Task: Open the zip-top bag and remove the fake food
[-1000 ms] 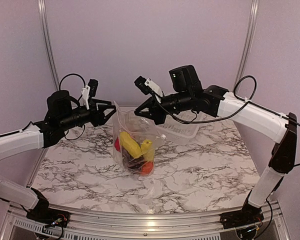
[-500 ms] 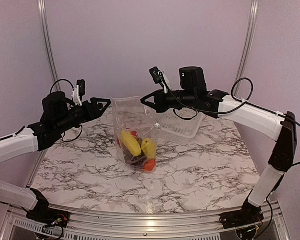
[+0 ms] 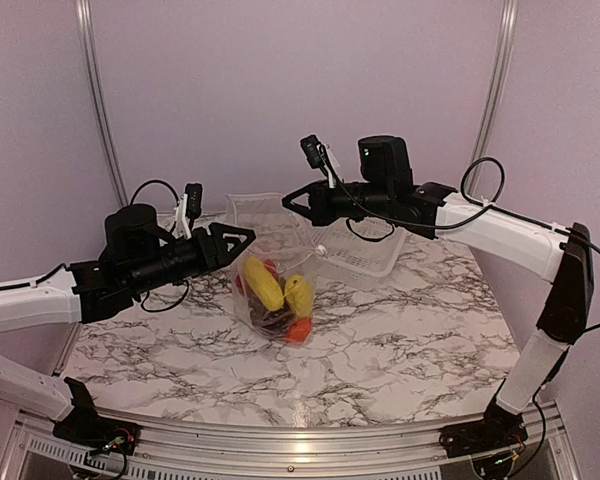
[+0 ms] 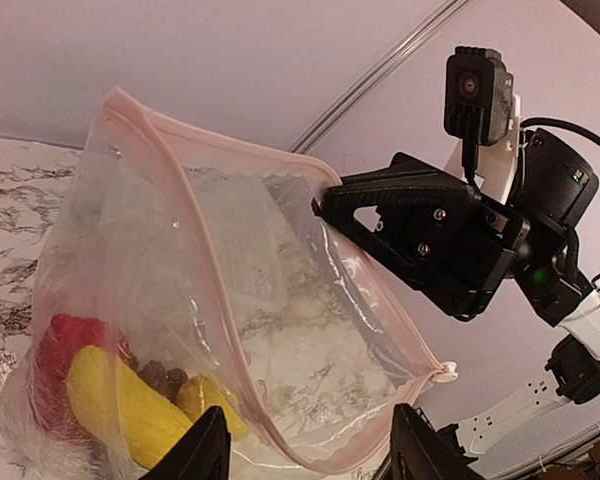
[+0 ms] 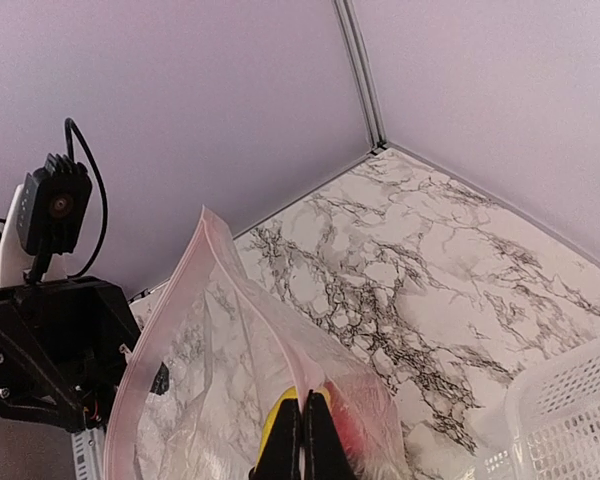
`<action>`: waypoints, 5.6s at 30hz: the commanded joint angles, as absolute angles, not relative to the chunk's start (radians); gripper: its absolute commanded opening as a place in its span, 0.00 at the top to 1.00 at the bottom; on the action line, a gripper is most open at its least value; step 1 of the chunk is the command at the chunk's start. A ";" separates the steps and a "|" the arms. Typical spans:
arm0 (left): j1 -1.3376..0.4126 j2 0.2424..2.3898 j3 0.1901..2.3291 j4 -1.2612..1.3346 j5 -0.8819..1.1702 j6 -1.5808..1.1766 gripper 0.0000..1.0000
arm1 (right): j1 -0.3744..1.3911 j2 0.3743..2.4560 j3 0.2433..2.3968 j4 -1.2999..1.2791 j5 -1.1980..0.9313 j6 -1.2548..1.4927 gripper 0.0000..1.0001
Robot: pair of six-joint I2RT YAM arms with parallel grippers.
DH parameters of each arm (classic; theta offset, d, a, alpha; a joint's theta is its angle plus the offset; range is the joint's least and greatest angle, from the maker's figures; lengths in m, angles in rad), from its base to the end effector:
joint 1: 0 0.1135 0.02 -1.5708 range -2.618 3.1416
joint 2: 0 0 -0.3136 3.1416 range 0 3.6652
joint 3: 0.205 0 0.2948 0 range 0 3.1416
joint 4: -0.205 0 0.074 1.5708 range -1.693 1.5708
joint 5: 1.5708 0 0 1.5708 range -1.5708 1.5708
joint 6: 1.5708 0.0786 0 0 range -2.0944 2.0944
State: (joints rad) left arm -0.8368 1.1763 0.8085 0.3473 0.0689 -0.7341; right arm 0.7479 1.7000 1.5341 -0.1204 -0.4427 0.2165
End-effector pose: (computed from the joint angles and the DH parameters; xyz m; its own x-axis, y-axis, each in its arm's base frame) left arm 0.2256 -0.2581 0.3521 -0.5373 -0.4021 -0.7413 0.5750 0.4684 -0.6708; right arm 0.3393 0.3607 0.3951 -0.3989 -0.1053 -0.9109 -0.8499 0.4153 0.3242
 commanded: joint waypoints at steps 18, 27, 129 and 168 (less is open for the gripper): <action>-0.828 1.071 0.850 0.203 -0.265 -0.757 1.00 | 0.755 1.700 1.522 0.016 -0.517 0.261 1.00; -0.782 0.983 1.043 -0.131 -0.353 -0.558 1.00 | 0.793 1.762 1.532 0.171 -0.591 0.358 1.00; -0.801 1.409 0.886 0.120 0.272 -0.468 1.00 | 0.896 2.178 1.061 0.723 -0.207 -0.291 0.34; -0.804 1.480 0.861 0.178 0.203 -0.436 1.00 | 0.866 1.900 1.031 0.419 -0.296 -0.143 0.73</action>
